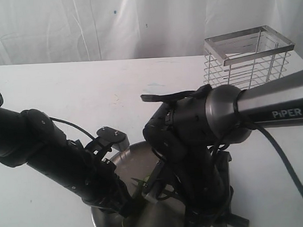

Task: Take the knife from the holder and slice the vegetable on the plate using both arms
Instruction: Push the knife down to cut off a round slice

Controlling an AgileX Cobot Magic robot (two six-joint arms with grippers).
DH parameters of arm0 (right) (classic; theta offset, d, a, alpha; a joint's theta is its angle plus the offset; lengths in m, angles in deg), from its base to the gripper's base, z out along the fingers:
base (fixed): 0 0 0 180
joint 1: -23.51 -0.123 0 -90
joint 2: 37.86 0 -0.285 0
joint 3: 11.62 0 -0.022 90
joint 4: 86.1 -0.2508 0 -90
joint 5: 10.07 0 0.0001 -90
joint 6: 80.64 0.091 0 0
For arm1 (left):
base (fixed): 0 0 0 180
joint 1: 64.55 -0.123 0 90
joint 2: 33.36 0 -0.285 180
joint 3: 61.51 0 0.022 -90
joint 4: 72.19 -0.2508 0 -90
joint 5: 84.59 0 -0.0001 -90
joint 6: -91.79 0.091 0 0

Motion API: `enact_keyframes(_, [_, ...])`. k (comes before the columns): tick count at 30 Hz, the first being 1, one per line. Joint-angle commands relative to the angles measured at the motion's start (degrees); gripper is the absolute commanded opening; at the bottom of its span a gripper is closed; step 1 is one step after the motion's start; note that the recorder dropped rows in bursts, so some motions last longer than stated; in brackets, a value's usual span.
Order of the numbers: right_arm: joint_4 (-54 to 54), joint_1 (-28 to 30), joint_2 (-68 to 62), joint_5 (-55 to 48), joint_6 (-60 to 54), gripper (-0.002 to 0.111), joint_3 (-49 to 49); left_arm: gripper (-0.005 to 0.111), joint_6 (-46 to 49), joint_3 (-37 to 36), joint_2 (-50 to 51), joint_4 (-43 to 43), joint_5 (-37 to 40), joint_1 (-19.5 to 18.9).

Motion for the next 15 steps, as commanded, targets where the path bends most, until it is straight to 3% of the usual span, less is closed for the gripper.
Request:
enact_keyframes(1, [0.4, 0.0, 0.8, -0.5, -0.7, 0.000, -0.8, 0.031, -0.4, -0.8, 0.8, -2.4, -0.7, 0.3])
enact_keyframes(15, [1.0, 0.0, 0.8, -0.5, -0.7, 0.000, -5.4, 0.031, -1.9, -0.8, 0.8, -2.4, -1.4, -2.1])
